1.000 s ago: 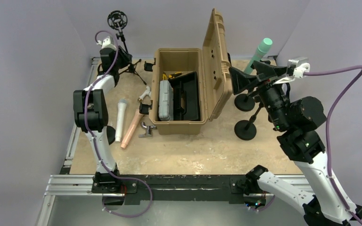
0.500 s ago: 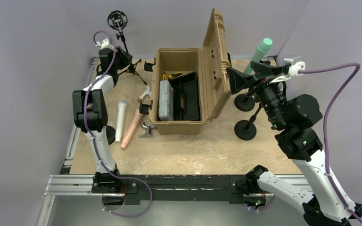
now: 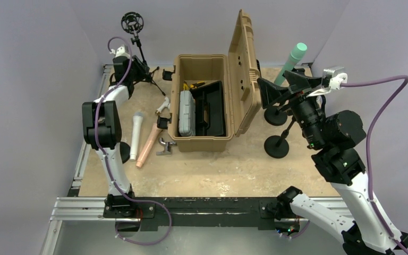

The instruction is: Remove the microphone from the stand

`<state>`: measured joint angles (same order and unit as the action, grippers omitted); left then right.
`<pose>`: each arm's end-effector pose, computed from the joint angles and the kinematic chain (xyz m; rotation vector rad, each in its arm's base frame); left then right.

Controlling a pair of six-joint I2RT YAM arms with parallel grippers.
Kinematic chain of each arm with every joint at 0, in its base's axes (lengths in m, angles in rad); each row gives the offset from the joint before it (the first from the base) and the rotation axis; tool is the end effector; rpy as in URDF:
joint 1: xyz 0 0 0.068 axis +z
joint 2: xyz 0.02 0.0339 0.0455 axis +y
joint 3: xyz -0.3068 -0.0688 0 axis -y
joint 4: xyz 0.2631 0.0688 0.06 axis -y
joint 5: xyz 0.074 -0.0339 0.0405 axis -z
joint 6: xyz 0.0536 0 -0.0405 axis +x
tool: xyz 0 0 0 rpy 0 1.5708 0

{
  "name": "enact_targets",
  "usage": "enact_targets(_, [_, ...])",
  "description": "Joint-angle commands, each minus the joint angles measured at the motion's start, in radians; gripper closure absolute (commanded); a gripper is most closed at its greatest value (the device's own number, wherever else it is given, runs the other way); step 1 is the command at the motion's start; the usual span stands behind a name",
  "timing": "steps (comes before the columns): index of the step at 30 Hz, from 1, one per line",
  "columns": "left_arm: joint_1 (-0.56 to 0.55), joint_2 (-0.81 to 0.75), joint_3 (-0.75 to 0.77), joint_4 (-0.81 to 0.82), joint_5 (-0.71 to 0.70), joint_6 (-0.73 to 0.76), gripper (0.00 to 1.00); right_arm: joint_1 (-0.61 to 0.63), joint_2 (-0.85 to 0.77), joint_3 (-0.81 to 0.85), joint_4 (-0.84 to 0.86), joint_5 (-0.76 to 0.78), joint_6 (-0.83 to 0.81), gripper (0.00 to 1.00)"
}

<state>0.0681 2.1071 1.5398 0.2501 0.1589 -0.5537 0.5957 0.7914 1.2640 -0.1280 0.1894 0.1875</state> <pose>0.5508 0.0291 0.2469 -0.4793 1.8515 -0.4800 0.1137 0.0649 0.5477 -0.0875 1.2491 0.5642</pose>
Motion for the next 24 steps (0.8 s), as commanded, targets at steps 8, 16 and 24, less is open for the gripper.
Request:
enact_targets(8, [-0.023, -0.067, 0.044, -0.025, -0.055, 0.07, 0.59, 0.004, 0.021, 0.01, 0.026, -0.01, 0.016, 0.01])
enact_targets(16, [-0.023, -0.109, 0.026, 0.015, -0.058, 0.026, 0.51, 0.003, 0.02, 0.002, 0.028, -0.011, 0.018, 0.01])
enact_targets(24, [-0.021, -0.111, 0.005, 0.054, -0.085, -0.001, 0.55, 0.004, 0.022, 0.012, 0.028, -0.015, 0.017, 0.01])
